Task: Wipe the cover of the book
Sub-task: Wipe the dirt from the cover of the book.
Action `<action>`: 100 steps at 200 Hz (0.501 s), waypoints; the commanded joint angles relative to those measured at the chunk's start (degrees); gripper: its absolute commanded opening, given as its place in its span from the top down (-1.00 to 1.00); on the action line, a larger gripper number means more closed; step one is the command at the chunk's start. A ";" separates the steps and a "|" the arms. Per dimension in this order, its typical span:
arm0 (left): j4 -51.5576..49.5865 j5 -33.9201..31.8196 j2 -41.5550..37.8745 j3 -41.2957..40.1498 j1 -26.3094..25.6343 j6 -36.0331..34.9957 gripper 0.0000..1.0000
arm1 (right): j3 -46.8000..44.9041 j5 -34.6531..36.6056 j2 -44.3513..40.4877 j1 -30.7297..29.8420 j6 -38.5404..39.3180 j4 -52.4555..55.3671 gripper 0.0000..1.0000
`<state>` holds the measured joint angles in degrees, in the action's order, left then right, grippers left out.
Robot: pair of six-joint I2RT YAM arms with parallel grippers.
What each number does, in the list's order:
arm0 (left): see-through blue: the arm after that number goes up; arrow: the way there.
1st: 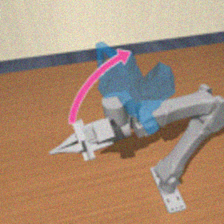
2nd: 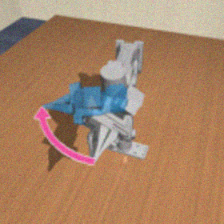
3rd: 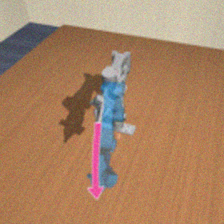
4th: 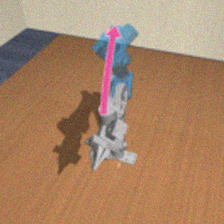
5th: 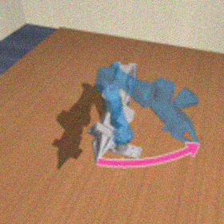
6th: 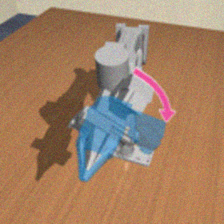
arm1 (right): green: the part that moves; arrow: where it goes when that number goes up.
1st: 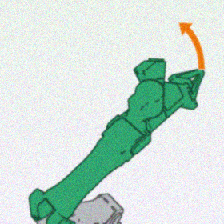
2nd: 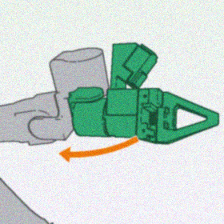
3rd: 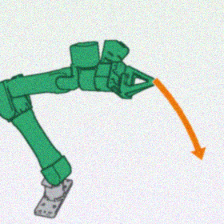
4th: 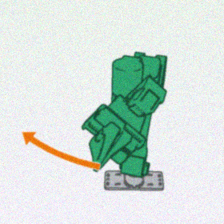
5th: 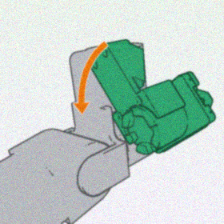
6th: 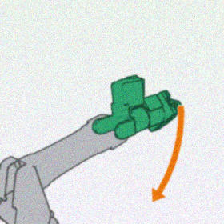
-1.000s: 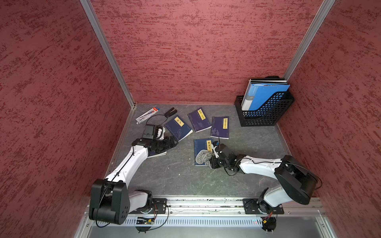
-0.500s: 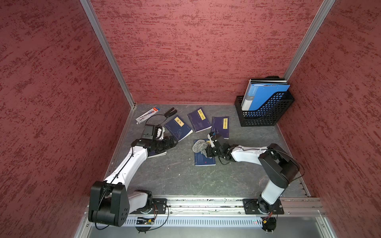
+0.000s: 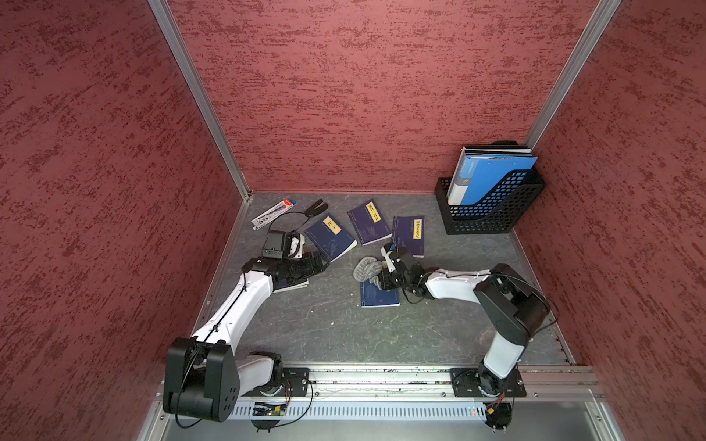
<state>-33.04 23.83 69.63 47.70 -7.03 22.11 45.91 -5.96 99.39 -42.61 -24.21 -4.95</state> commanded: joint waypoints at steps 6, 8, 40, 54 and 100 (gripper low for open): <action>-0.88 -1.07 -0.48 1.78 0.51 -1.45 -0.82 | -8.38 -3.53 -1.90 -5.88 -5.72 6.02 0.91; -0.91 -1.00 -0.46 1.78 0.52 -1.54 -0.82 | -8.71 -3.60 -2.20 -6.08 -6.08 5.83 0.91; -0.79 -1.20 -0.37 1.45 0.77 -1.62 -0.83 | -9.10 -0.65 -3.14 -5.73 -6.37 3.92 0.90; -0.96 -1.07 -0.45 1.51 0.79 -1.62 -0.84 | -5.52 -0.29 -0.05 -3.67 -4.11 4.33 0.91; -3.01 -1.57 -2.88 1.63 1.04 -1.89 -0.85 | 8.21 -1.97 12.30 4.76 1.71 3.71 0.92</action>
<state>-34.28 23.16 69.12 47.72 -6.59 21.61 51.18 -8.93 104.90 -41.71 -26.24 -8.19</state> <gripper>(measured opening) 0.924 0.081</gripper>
